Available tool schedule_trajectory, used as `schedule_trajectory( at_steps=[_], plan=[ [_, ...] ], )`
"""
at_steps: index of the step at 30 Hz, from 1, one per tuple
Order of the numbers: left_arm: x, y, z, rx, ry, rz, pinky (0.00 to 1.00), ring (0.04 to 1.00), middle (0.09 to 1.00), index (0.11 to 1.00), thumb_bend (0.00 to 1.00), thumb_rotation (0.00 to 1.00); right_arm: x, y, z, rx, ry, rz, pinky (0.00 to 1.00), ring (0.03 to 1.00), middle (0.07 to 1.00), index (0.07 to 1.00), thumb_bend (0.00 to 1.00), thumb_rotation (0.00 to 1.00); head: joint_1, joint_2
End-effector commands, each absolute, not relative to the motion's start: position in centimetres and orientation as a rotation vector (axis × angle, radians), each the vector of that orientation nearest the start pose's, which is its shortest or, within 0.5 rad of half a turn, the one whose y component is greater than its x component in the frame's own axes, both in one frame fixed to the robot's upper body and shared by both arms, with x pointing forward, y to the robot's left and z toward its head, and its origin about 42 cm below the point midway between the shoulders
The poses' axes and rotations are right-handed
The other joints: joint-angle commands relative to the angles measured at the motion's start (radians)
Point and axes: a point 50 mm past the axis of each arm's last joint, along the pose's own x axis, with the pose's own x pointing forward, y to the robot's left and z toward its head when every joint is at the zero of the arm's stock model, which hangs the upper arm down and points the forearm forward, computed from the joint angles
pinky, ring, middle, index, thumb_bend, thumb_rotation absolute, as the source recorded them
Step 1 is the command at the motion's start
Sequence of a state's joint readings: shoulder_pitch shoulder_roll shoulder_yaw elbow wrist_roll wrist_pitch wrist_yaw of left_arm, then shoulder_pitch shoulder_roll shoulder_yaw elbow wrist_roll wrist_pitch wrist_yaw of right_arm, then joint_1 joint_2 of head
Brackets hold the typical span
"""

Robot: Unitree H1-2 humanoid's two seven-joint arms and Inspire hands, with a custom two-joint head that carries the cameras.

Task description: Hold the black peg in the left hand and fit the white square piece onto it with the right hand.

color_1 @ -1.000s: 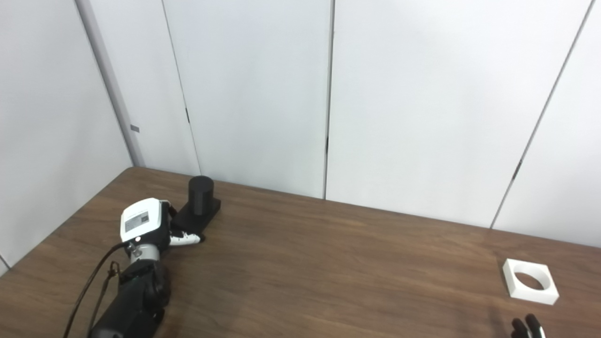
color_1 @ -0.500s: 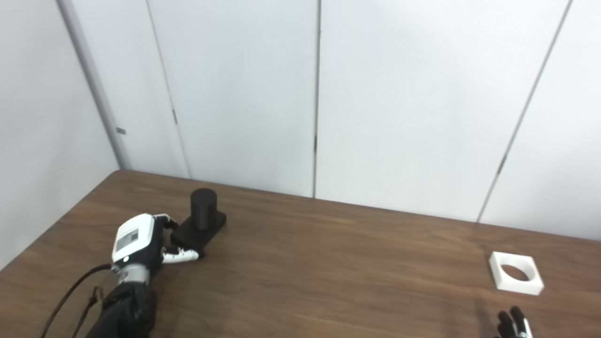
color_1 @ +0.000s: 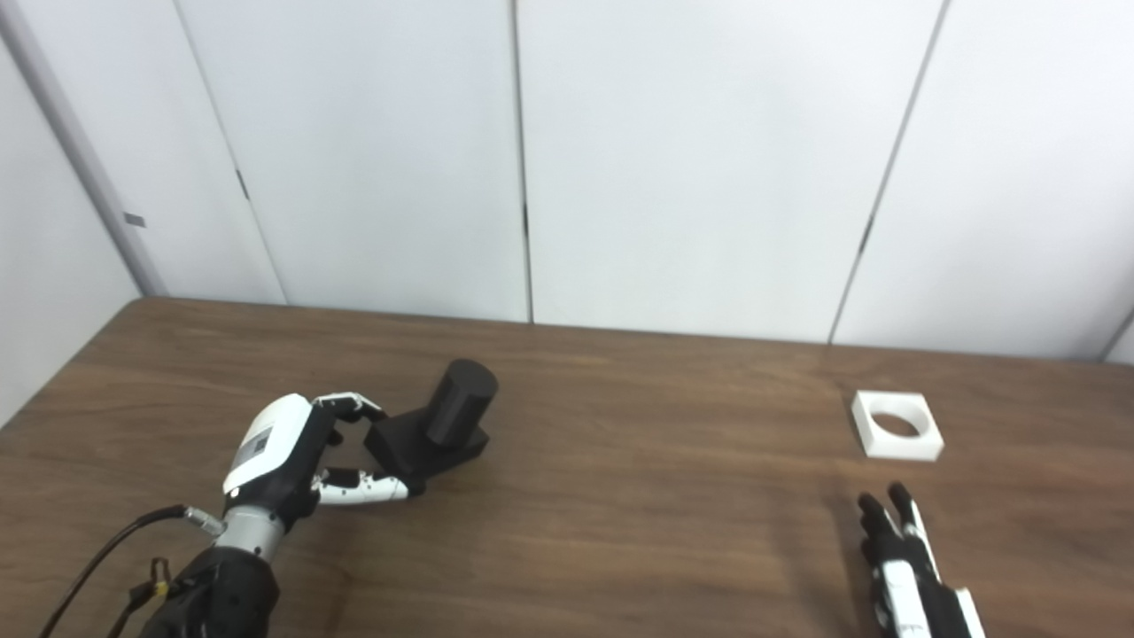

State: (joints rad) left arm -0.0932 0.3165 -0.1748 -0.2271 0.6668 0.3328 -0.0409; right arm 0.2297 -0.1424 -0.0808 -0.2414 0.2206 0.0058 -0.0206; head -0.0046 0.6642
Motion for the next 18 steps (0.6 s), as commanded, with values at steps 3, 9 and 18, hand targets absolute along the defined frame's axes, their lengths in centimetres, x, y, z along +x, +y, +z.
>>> schedule_trajectory(
  at_steps=[3, 9, 18],
  plan=[
    [29.9, 24.7, 19.1, 0.948, -0.173, -0.088, 0.68, 0.775, 0.763, 0.489, 0.50, 0.05, 20.7, -27.1, 11.2, 0.099, -0.012, -0.139, 1.00, 0.963, 0.923, 1.000, 0.56, 0.83, -0.018, 0.011],
    [28.3, 23.5, 18.5, 0.921, -0.196, -0.203, 0.68, 0.768, 0.750, 0.489, 0.50, 0.05, 20.8, -26.8, 11.2, 0.083, -0.003, -0.147, 1.00, 0.941, 0.909, 1.000, 0.56, 0.84, -0.025, 0.021],
    [27.3, 22.5, 17.3, 0.860, -0.211, -0.324, 0.69, 0.786, 0.763, 0.490, 0.50, 0.04, 21.0, -26.5, 11.7, 0.086, 0.010, -0.150, 1.00, 0.951, 0.913, 1.000, 0.61, 0.85, -0.058, 0.052]
  ],
)
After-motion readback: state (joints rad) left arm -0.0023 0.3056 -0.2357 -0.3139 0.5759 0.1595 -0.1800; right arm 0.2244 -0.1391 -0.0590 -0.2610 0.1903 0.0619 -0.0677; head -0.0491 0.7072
